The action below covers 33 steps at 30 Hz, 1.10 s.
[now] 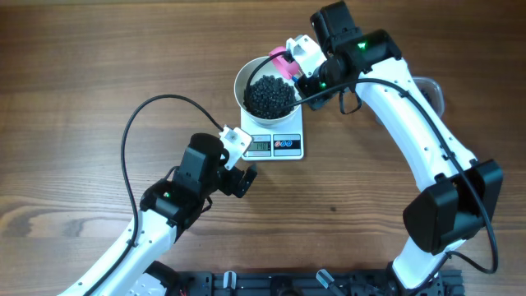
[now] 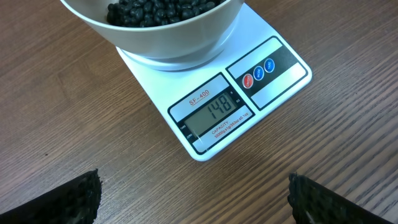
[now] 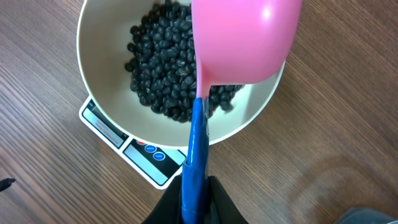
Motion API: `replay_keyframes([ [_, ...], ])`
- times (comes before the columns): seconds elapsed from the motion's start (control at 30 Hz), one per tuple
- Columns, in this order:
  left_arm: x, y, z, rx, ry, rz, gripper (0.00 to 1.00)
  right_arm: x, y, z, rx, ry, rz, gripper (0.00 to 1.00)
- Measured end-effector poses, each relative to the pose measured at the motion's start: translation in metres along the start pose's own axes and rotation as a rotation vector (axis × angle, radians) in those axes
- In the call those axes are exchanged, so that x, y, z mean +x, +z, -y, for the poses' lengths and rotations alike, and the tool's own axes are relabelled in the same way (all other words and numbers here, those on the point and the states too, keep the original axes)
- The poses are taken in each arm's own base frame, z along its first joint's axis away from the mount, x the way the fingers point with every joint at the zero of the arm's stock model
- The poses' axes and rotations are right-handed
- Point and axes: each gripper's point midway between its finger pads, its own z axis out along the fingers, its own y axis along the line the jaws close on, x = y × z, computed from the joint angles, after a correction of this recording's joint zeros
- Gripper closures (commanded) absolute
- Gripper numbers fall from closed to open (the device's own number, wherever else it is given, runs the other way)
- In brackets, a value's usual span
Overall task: Scoop item into bowl and weigh 150g on scale
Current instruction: 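Carry the pink scoop over the white bowl and tip beans in, then move the pink scoop back to the bean tub and lower it in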
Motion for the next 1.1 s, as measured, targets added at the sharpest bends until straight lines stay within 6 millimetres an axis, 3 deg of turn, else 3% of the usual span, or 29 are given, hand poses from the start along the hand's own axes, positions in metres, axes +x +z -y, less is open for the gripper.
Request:
replay_keyframes([
  [0.53, 0.000, 0.000, 0.000, 0.000, 0.000, 0.000, 0.00, -0.012, -0.003, 0.005, -0.013, 0.033, 0.059, 0.96],
  [0.63, 0.000, 0.000, 0.000, 0.000, 0.000, 0.000, 0.00, -0.019, -0.015, 0.015, -0.017, 0.069, 0.094, 0.96],
  [0.87, 0.000, 0.000, 0.000, 0.000, 0.000, 0.000, 0.00, -0.027, -0.060, 0.059, 0.036, 0.167, 0.176, 0.96],
  [1.1, 0.000, 0.000, 0.000, 0.000, 0.000, 0.000, 0.00, -0.009, -0.104, 0.102, 0.086, 0.293, 0.254, 0.96],
])
